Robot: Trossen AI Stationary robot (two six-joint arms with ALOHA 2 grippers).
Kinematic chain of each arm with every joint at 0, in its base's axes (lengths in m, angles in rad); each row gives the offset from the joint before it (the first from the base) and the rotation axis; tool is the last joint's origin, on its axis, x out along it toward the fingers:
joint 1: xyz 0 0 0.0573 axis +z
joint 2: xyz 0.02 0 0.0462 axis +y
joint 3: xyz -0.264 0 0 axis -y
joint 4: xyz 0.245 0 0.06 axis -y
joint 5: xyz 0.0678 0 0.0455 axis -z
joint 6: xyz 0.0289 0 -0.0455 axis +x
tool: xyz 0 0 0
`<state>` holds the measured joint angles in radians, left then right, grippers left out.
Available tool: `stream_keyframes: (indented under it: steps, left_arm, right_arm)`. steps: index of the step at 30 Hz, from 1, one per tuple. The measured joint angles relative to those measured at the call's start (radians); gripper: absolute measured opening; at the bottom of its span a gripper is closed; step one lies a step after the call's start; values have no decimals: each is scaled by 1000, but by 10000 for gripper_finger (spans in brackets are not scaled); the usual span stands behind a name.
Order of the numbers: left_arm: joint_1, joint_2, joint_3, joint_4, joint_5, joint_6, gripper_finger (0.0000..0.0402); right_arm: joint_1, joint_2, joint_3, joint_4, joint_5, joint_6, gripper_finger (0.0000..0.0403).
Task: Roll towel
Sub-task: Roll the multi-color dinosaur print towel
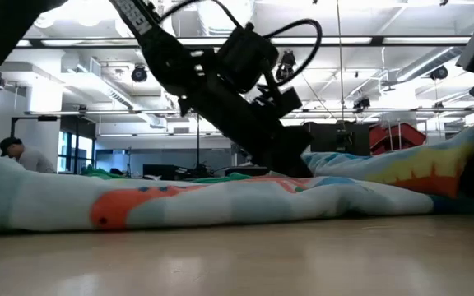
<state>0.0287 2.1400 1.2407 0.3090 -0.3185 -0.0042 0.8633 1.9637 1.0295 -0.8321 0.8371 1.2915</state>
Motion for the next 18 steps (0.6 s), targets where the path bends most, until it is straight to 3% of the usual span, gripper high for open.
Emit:
stream_keyframes:
  steps: [7, 18]
  left_arm:
    - [27, 17, 7, 8, -13, 15, 119]
    - [31, 17, -24, -6, -51, 13, 119]
  right_arm:
    - [-2, -5, 46, -8, -25, -55, 15]
    - [1, -54, 209, -131, -141, -239, 156]
